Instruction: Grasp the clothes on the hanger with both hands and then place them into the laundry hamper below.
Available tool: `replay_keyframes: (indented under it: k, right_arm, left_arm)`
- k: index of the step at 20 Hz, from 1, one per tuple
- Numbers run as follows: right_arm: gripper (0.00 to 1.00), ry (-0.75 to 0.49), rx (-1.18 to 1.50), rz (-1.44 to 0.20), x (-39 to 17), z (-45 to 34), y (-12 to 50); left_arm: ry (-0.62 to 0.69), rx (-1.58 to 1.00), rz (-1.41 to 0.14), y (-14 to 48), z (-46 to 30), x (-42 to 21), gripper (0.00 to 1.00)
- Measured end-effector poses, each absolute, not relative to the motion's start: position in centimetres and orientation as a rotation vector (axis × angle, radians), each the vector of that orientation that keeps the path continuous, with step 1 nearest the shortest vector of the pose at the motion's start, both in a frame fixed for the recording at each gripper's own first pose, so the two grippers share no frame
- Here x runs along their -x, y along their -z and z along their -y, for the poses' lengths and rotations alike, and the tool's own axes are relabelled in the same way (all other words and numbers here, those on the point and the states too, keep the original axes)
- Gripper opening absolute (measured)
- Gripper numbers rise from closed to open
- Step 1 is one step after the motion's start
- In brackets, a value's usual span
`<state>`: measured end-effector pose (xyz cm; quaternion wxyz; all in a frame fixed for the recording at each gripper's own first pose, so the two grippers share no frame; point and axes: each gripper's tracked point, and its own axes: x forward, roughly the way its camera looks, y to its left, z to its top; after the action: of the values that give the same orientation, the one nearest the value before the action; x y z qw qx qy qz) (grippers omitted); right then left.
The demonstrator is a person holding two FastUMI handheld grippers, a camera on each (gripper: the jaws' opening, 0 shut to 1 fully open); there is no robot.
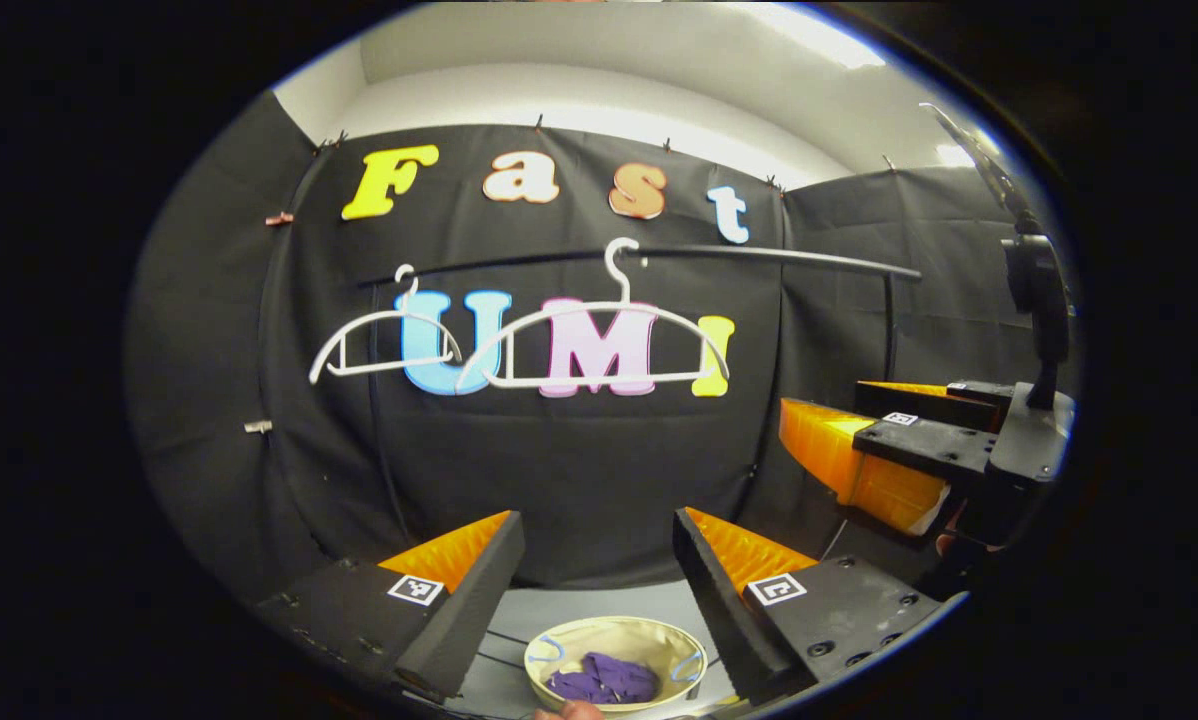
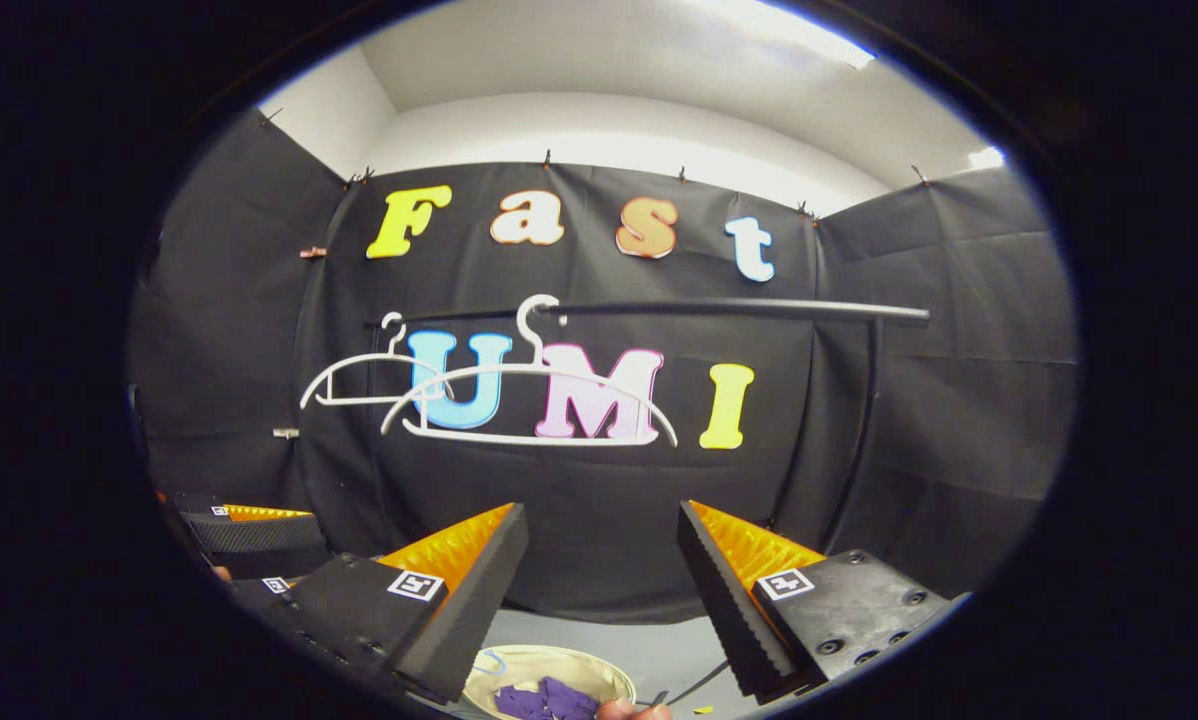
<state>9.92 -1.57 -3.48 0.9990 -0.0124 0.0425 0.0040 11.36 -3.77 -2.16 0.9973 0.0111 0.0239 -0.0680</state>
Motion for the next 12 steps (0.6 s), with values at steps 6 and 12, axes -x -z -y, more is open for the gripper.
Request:
replay_keyframes:
  k: [6, 12]
  right_arm:
    - [0.97, 0.012, 0.011, -0.032, -7.0, 2.0, -0.9]
    - [0.96, 0.013, 0.005, 0.001, -6.0, 3.2, -2.6]
  left_arm:
    - [0.153, -0.036, 0.030, -2.6, 4.4, -8.1, 0.94]
    - [0.158, -0.022, 0.061, -4.6, 5.4, -6.1, 0.92]
